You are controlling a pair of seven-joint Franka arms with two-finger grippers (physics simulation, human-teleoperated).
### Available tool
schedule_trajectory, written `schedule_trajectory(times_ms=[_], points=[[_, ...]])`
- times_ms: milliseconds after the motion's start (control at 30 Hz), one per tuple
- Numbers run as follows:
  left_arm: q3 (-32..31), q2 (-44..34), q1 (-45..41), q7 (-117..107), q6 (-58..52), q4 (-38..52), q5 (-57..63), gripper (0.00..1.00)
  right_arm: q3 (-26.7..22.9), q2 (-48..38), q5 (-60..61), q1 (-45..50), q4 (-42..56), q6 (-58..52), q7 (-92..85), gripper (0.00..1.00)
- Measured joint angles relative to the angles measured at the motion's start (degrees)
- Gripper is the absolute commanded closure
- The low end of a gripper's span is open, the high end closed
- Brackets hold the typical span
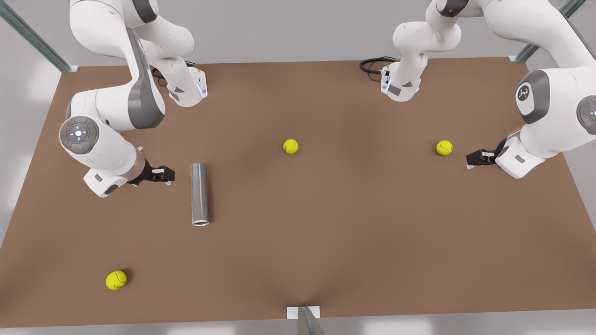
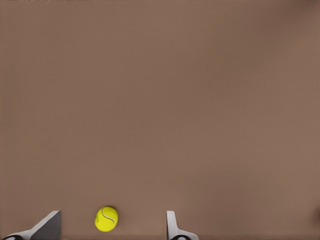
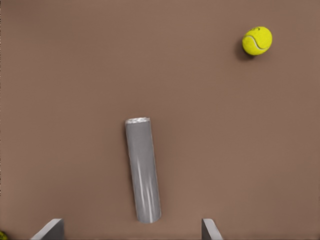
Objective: Put the tennis tube upright
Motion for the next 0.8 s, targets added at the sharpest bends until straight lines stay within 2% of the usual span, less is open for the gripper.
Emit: schedule_trajectory(times_ms=[100,233,467,633,700,733,800], points=[[0.0,0.0,0.0,0.0,0.0,0.0,0.0,0.00,0.0,1.4,-0.5,0.4,0.2,0.2,0.5,0.00],[0.0,1.1,-1.5,-0.1,0.4,0.1,0.6,0.00,0.0,9.7,-0.2,0.1,-0.2,4.5,1.0,0.00],[0.1,2.1,-2.9,-0.2,1.1,0.2,1.3,0.00,1.2,10.1,0.2,0.4,-6.8,10.0,1.8,0.00],[0.1,2.0,-3.3,-0.5,1.0,0.3,1.4,0.00,5.1,6.6,0.2,-0.1,-19.5,19.6,5.3,0.00],[0.1,2.0,-3.0,-0.2,1.3,0.0,1.4,0.00,5.3,1.8,0.2,-0.3,-29.6,26.9,5.2,0.00],[0.1,1.9,-3.0,-0.2,1.9,-0.6,1.4,0.00,5.6,1.2,0.2,-0.3,-31.7,27.6,4.6,0.00],[0.1,1.3,-3.1,-0.2,2.9,-1.8,1.3,0.00,5.6,1.4,0.0,-2.5,-38.5,35.7,2.7,0.00]])
